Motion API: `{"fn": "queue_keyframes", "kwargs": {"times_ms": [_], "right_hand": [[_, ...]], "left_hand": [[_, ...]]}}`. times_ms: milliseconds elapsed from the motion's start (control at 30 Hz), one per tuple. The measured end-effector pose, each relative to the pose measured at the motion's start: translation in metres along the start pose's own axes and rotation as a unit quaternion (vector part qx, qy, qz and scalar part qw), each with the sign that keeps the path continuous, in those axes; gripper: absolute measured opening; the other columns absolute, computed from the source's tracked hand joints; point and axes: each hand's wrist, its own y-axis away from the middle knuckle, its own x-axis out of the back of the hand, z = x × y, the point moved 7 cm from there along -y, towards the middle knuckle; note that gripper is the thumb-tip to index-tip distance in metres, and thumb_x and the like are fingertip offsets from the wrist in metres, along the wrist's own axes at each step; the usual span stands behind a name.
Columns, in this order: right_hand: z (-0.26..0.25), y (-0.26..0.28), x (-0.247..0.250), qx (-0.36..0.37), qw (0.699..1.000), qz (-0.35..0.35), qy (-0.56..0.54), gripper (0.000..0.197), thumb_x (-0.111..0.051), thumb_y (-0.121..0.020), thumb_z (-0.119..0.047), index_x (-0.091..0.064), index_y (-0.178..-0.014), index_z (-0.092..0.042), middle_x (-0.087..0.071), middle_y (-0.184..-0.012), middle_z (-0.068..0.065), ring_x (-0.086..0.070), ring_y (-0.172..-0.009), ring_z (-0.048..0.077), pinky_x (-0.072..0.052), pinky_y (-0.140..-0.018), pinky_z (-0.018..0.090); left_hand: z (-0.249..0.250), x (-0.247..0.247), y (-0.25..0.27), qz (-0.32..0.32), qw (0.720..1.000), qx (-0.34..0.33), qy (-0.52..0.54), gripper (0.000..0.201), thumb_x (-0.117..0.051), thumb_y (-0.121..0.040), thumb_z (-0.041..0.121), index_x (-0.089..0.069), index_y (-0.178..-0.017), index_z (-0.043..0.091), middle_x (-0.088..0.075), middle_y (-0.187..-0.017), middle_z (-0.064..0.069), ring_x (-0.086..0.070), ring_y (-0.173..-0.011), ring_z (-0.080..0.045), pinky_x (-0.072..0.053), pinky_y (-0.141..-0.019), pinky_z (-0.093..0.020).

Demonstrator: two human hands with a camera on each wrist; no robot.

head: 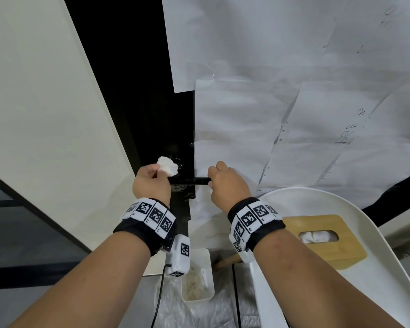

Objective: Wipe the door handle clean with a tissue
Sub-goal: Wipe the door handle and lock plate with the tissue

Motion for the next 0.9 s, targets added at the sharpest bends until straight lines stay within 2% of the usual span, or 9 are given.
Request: {"fn": "queue_keyframes", "kwargs": {"times_ms": [100,200,233,333,467,567,667,767,900], "right_hand": [[0.001,-0.001,-0.002,0.000,1.000,0.000,-0.002,0.011,-0.051,-0.086,-0.002,-0.051,-0.095,-0.008,-0.049,-0.102,0.010,-0.039,-0.075,0.023,-0.034,-0.061,0.035],[0.000,-0.001,-0.002,0.001,1.000,0.000,0.000,0.010,-0.051,-0.085,-0.002,-0.050,-0.093,-0.008,-0.048,-0.101,0.010,-0.039,-0.074,0.023,-0.033,-0.060,0.035],[0.000,-0.001,-0.002,0.002,1.000,0.000,-0.001,0.010,-0.051,-0.085,-0.002,-0.050,-0.092,-0.008,-0.048,-0.100,0.010,-0.039,-0.073,0.023,-0.033,-0.060,0.035],[-0.001,-0.002,0.000,0.000,1.000,-0.004,0.003,0.010,-0.050,-0.085,-0.002,-0.050,-0.093,-0.008,-0.048,-0.101,0.010,-0.038,-0.074,0.023,-0.032,-0.060,0.035],[-0.002,-0.002,0.001,-0.001,1.000,-0.008,0.004,0.012,-0.050,-0.085,-0.002,-0.050,-0.095,-0.008,-0.048,-0.102,0.010,-0.042,-0.076,0.025,-0.032,-0.061,0.035],[-0.002,-0.001,0.001,-0.002,1.000,-0.009,0.006,0.012,-0.051,-0.085,-0.003,-0.049,-0.095,-0.009,-0.048,-0.102,0.010,-0.042,-0.077,0.025,-0.033,-0.061,0.034],[-0.002,-0.001,0.002,-0.004,1.000,-0.008,0.009,0.011,-0.051,-0.085,-0.003,-0.049,-0.094,-0.008,-0.048,-0.103,0.010,-0.038,-0.075,0.023,-0.032,-0.061,0.034],[-0.003,-0.001,0.001,-0.004,1.000,-0.009,0.013,0.011,-0.051,-0.085,-0.003,-0.049,-0.094,-0.009,-0.048,-0.102,0.010,-0.039,-0.075,0.023,-0.033,-0.061,0.035],[-0.003,-0.002,0.001,-0.009,1.000,-0.012,0.017,0.013,-0.051,-0.084,-0.003,-0.049,-0.095,-0.009,-0.048,-0.102,0.010,-0.039,-0.074,0.023,-0.033,-0.061,0.034]], "left_hand": [[0.006,-0.008,0.002,-0.033,0.999,-0.015,0.001,0.024,-0.057,-0.091,0.017,-0.069,-0.113,0.019,-0.067,-0.109,0.004,-0.061,-0.088,-0.008,-0.043,-0.083,-0.020],[0.008,-0.016,0.005,-0.081,0.995,-0.037,-0.048,0.029,-0.053,-0.094,0.020,-0.065,-0.120,0.017,-0.062,-0.124,0.001,-0.058,-0.112,-0.016,-0.041,-0.097,-0.024],[0.010,-0.019,0.006,-0.097,0.992,-0.045,-0.070,0.029,-0.051,-0.095,0.021,-0.065,-0.119,0.015,-0.060,-0.123,0.000,-0.056,-0.112,-0.018,-0.039,-0.097,-0.025],[0.015,-0.027,0.013,-0.135,0.984,-0.057,-0.102,0.019,-0.045,-0.097,0.018,-0.063,-0.092,0.014,-0.049,-0.092,0.006,-0.048,-0.082,-0.014,-0.033,-0.082,-0.026],[0.013,-0.033,0.013,-0.169,0.980,-0.029,-0.103,0.025,-0.043,-0.097,0.016,-0.045,-0.073,0.025,-0.038,-0.074,0.009,-0.040,-0.067,-0.011,-0.031,-0.062,-0.022],[0.012,-0.034,0.003,-0.186,0.977,-0.006,-0.104,0.031,-0.043,-0.096,0.015,-0.044,-0.065,0.020,-0.040,-0.067,0.005,-0.045,-0.075,-0.019,-0.036,-0.065,-0.027],[0.009,-0.034,-0.004,-0.201,0.974,0.026,-0.105,0.033,-0.042,-0.099,0.022,-0.042,-0.068,0.033,-0.043,-0.073,0.013,-0.048,-0.077,-0.017,-0.039,-0.080,-0.031],[0.006,-0.034,-0.008,-0.211,0.973,0.074,-0.057,0.027,-0.046,-0.097,0.026,-0.047,-0.071,0.029,-0.049,-0.076,0.007,-0.047,-0.067,-0.009,-0.041,-0.081,-0.033],[-0.004,-0.037,-0.014,-0.233,0.956,0.177,0.018,0.012,-0.050,-0.090,0.021,-0.057,-0.082,0.018,-0.054,-0.100,-0.009,-0.056,-0.077,-0.019,-0.048,-0.078,-0.031]]}}
